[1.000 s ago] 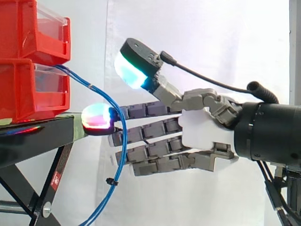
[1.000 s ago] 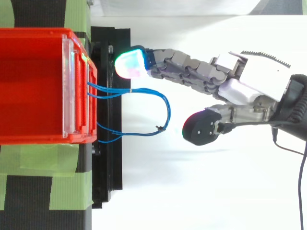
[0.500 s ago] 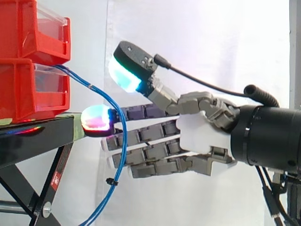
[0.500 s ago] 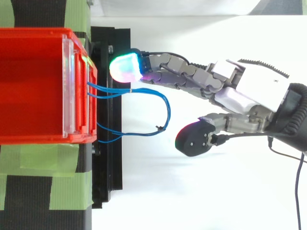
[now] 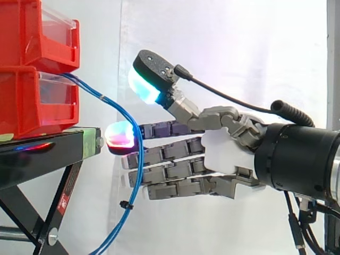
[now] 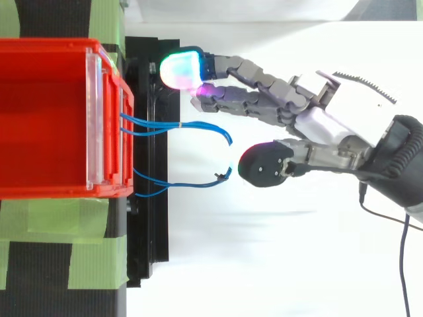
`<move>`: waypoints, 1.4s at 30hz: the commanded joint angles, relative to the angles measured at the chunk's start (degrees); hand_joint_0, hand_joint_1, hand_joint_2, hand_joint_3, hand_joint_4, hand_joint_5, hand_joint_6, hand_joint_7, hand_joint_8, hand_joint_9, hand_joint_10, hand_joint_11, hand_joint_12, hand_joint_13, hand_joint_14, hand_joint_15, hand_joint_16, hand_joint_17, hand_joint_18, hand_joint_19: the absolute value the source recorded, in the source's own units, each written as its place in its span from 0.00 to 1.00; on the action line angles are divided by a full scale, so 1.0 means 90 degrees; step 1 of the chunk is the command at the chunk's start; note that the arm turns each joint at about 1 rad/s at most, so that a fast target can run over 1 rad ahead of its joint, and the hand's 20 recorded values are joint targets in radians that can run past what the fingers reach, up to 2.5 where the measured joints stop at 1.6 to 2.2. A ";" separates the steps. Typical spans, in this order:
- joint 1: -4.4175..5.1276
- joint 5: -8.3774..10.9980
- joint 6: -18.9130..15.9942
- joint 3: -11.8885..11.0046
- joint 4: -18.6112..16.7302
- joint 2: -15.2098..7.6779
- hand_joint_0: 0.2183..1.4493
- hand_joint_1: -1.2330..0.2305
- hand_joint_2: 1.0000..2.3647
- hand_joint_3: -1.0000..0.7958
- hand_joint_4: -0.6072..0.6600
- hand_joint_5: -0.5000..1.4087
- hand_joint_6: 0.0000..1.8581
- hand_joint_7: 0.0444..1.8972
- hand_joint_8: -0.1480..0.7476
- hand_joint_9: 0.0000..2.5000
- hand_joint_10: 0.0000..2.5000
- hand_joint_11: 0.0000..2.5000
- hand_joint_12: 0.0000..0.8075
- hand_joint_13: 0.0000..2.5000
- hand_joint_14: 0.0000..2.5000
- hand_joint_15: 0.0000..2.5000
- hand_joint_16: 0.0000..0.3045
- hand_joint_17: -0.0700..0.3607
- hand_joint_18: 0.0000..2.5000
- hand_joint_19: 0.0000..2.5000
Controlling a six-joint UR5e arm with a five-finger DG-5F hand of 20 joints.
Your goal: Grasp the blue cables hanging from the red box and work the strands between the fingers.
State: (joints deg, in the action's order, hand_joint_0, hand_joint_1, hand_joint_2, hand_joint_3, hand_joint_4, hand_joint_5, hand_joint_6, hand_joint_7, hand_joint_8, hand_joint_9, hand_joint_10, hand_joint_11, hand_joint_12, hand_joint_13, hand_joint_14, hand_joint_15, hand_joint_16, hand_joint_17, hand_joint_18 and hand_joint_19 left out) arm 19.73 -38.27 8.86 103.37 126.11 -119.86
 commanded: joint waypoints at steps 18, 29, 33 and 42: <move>0.0259 0.0941 0.0363 -0.0040 -0.0350 -0.0081 0.39 0.45 0.00 0.03 0.64 0.11 0.00 0.32 0.58 0.14 0.00 0.04 0.62 0.17 0.00 0.09 0.25 0.56 0.14 0.04; 0.0268 0.1010 0.0803 -0.0040 -0.0809 -0.0218 0.39 0.45 0.00 0.02 0.64 0.11 0.00 0.32 0.58 0.15 0.00 0.04 0.62 0.18 0.00 0.09 0.25 0.56 0.15 0.05; 0.0259 0.1029 0.0588 -0.0128 -0.1063 -0.0491 0.39 0.45 0.00 0.03 0.65 0.11 0.00 0.32 0.58 0.15 0.00 0.04 0.62 0.18 0.00 0.09 0.25 0.56 0.15 0.05; 0.0239 0.1146 0.0549 -0.0235 -0.1044 -0.0521 0.39 0.46 0.00 0.03 0.65 0.11 0.00 0.32 0.59 0.17 0.00 0.06 0.63 0.23 0.00 0.12 0.25 0.56 0.17 0.06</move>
State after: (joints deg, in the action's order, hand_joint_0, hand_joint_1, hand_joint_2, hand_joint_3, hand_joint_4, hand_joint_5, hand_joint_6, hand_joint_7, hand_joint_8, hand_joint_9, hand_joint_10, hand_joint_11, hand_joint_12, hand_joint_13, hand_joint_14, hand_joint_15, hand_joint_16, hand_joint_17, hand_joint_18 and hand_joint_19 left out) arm 21.91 -28.64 13.61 101.75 116.60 -124.48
